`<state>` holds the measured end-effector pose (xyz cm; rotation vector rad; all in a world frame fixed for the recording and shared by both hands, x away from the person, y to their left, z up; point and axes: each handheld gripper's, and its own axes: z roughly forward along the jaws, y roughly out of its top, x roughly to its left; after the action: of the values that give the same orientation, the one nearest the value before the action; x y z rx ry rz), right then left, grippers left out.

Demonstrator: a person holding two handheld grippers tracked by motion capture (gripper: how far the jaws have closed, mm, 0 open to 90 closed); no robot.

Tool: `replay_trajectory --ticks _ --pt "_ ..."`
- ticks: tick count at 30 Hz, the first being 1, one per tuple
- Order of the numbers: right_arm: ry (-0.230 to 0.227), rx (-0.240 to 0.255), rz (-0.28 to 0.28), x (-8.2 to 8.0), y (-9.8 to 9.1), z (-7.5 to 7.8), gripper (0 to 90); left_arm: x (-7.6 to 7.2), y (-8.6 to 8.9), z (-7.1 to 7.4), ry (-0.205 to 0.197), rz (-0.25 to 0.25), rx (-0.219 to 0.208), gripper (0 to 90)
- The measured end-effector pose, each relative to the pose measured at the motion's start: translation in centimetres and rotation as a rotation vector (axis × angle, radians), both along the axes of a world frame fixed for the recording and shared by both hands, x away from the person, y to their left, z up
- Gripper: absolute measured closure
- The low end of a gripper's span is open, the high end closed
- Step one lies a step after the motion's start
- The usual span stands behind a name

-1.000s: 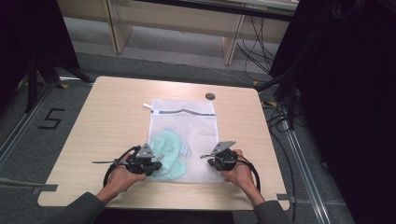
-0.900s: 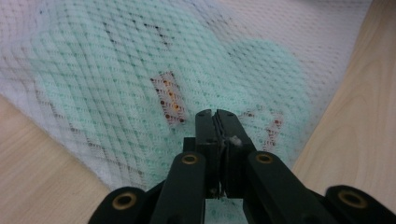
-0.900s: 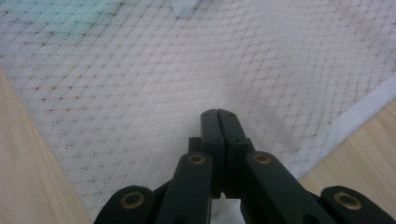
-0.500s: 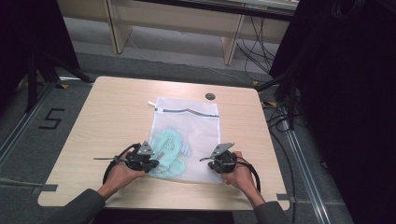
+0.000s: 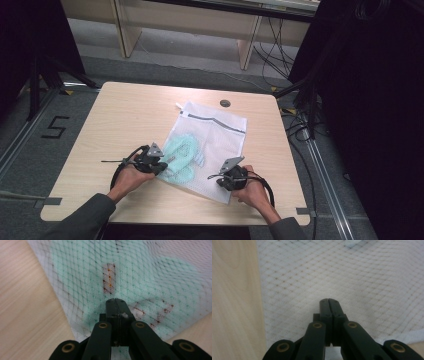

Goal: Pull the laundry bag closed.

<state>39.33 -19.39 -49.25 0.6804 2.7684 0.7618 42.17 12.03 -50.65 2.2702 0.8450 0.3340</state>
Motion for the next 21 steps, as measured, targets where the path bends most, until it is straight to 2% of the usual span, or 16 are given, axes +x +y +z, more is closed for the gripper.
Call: replay_trajectory --ticks 2,3,5,7,8,9,12,13,15,19,21 --pt "0.011 0.006 0.001 -0.2 0.2 0.0 90.0 0.4 0.1 0.0 0.002 0.016 -0.002 89.3" --pt "0.007 0.005 0.03 -0.3 0.7 0.0 90.0 0.6 0.1 0.0 -0.007 0.006 0.008 89.2" --pt "0.012 0.011 0.039 -0.4 0.9 0.0 90.0 0.8 0.0 0.0 -0.003 0.006 0.004 89.3" --pt "0.027 0.018 0.034 -0.8 1.4 -0.1 90.0 1.5 0.1 0.0 -0.017 -0.001 0.017 89.3" --pt "0.019 0.009 0.063 -0.7 1.6 0.0 90.0 1.7 0.1 0.0 -0.016 0.016 0.014 89.3" --pt "0.014 0.016 0.066 -0.9 2.0 0.0 90.0 1.9 0.2 0.0 -0.014 0.023 0.013 89.4" --pt "0.026 0.021 0.075 -1.0 2.3 -0.1 90.0 2.6 0.5 0.0 0.0 0.011 0.001 89.4" --pt "0.021 0.018 0.081 -1.1 2.5 0.0 90.0 2.8 0.6 0.1 0.008 -0.008 0.013 89.4" --pt "0.036 0.014 0.092 -1.3 2.8 0.0 90.0 3.1 0.6 0.0 -0.001 0.008 0.01 89.3" --pt "0.026 0.019 0.11 -1.7 3.7 -0.1 90.0 3.3 0.3 0.2 -0.022 -0.008 0.055 89.4" --pt "0.048 0.026 0.123 -2.0 4.1 -0.1 90.0 3.4 0.2 0.2 -0.031 -0.002 0.067 89.4"
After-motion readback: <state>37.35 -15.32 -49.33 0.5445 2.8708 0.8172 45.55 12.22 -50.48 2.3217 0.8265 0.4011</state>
